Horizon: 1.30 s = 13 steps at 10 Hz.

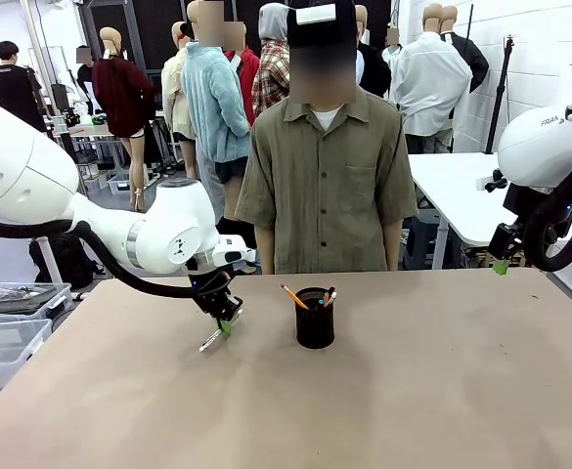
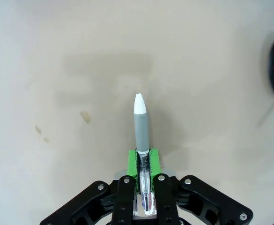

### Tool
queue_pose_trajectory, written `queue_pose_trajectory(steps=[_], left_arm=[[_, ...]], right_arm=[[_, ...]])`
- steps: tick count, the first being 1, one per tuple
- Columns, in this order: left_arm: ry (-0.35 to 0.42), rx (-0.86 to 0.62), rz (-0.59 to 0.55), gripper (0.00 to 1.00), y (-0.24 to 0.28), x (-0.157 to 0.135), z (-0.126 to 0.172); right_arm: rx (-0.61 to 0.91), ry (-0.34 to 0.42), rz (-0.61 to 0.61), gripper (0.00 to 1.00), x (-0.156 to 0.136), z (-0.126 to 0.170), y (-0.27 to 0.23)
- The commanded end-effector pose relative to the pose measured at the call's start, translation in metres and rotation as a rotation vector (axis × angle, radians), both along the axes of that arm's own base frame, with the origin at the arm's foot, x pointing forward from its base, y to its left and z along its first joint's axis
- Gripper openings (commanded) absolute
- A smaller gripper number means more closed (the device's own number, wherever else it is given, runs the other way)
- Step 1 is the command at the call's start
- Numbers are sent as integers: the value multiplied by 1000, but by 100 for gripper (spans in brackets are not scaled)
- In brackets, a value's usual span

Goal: Place the pens into the pen holder.
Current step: Pick up a writing instrument from the table and place it into the Pen holder.

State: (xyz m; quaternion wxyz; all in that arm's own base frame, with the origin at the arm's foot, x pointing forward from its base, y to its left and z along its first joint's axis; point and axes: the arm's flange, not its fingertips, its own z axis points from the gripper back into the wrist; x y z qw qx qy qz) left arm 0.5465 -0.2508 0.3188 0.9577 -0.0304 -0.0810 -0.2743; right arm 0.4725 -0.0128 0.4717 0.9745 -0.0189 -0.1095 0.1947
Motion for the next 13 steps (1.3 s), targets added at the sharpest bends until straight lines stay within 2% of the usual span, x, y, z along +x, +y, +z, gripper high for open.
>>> queue_pose_trajectory(steps=[1,4,8,9,12,13], left_arm=[[-81,-167,-83,0,23,-10,16],[-270,-427,-257,0,46,-16,45],[-513,-784,-597,0,30,-16,62],[-568,-823,-631,0,24,-13,65],[-616,-940,-757,0,2,-1,61],[-660,-986,-801,0,-4,-1,56]], right_arm=[[-18,2,3,100,-2,-1,-1],[-18,2,3,100,-2,-1,-1],[-18,2,3,100,-2,-1,-1],[-18,2,3,100,-2,-1,-1],[-18,2,3,100,-2,-1,-1],[-18,2,3,100,-2,-1,-1]])
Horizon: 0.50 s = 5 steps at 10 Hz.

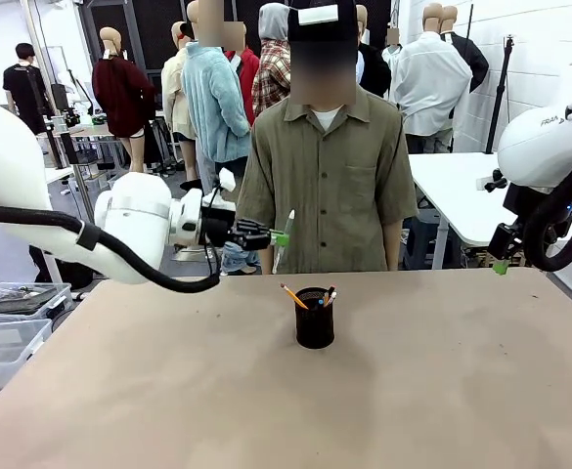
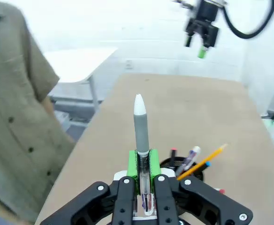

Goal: Place the pens into the pen holder.
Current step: Pick up a writing instrument from the table and place it into the Pen holder.

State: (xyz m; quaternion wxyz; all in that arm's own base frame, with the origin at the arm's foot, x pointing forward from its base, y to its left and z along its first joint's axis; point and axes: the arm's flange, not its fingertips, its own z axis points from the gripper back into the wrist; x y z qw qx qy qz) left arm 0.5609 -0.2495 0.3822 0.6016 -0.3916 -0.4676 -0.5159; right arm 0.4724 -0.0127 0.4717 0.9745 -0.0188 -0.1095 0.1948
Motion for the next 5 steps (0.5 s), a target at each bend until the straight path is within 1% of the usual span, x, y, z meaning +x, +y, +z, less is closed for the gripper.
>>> queue_pose_trajectory(steps=[1,4,5], left_arm=[[-66,-62,-77,0,-15,-15,-13],[-125,-155,-110,0,-27,-16,-20],[-120,-172,-131,0,-32,-15,-21]], right_arm=[[-18,2,3,100,-2,-1,-1],[-18,2,3,100,-2,-1,-1],[-18,2,3,100,-2,-1,-1]])
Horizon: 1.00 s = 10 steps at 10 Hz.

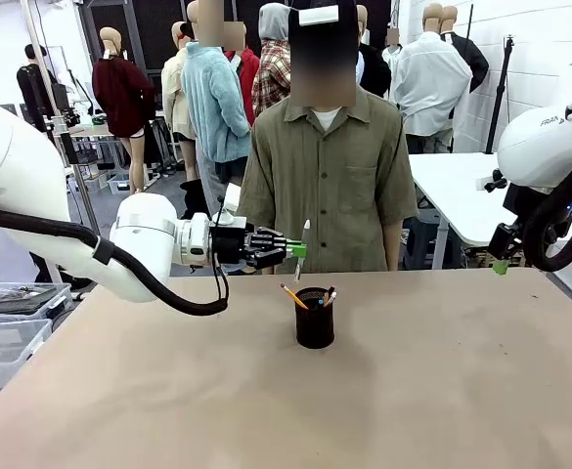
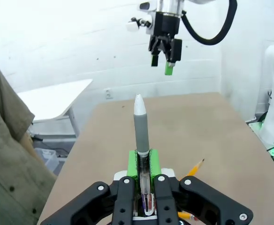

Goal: Place the pens into the pen holder.
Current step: Pick up a writing instrument from the table and place it into the Pen holder.

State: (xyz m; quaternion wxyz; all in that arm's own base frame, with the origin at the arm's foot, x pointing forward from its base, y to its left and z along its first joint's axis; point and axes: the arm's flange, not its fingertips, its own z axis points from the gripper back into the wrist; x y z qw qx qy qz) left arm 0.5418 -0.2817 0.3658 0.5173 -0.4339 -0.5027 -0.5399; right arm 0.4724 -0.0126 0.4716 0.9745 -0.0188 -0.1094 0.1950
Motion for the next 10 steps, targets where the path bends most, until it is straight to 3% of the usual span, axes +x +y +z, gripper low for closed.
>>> queue_pose_trajectory(steps=[1,10], left_arm=[[-9,-24,-39,0,-6,5,-7],[70,85,-126,0,-33,22,-38]], right_arm=[[-18,2,3,100,-2,-1,-1],[-18,2,3,100,-2,-1,-1]])
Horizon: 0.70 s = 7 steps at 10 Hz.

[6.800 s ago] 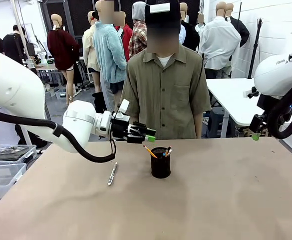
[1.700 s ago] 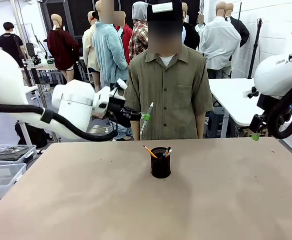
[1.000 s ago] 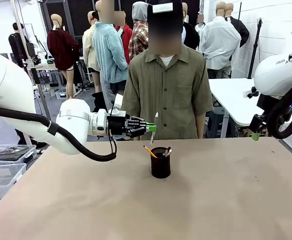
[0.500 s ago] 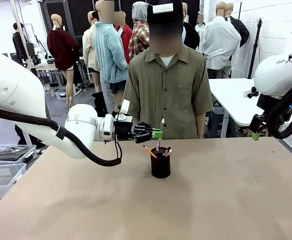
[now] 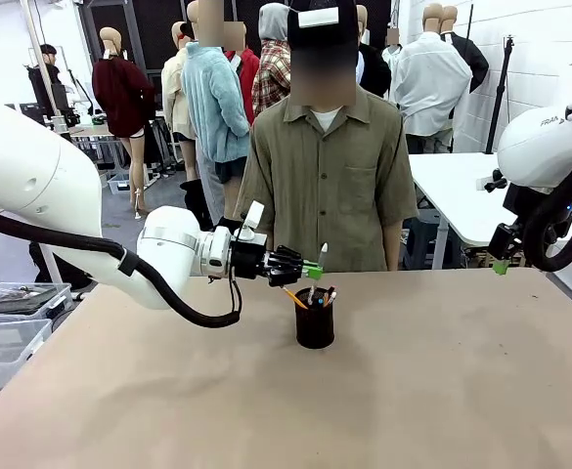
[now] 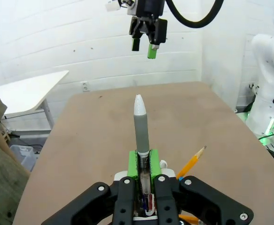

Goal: Place the pens into the pen holder.
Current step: Pick up a writing instrument from the table and place it into the Pen holder.

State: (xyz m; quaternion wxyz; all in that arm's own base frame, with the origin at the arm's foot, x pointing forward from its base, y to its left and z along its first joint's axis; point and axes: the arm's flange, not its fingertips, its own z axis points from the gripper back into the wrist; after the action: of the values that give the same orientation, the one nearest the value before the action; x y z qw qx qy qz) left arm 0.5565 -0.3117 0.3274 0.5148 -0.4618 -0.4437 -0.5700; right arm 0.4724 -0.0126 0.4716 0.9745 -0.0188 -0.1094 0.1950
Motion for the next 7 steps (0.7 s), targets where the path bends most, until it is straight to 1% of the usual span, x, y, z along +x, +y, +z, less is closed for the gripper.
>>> queue_pose_trajectory(steps=[1,3,4,7], left_arm=[[15,30,-15,0,-2,8,-3],[17,40,-25,0,-1,9,-5],[17,43,-29,4,0,9,-5],[7,47,-33,64,0,8,-3]], right_arm=[[-18,2,3,100,-2,-1,-1],[-18,2,3,100,-2,-1,-1],[-18,2,3,100,-2,-1,-1],[-18,2,3,100,-2,-1,-1]])
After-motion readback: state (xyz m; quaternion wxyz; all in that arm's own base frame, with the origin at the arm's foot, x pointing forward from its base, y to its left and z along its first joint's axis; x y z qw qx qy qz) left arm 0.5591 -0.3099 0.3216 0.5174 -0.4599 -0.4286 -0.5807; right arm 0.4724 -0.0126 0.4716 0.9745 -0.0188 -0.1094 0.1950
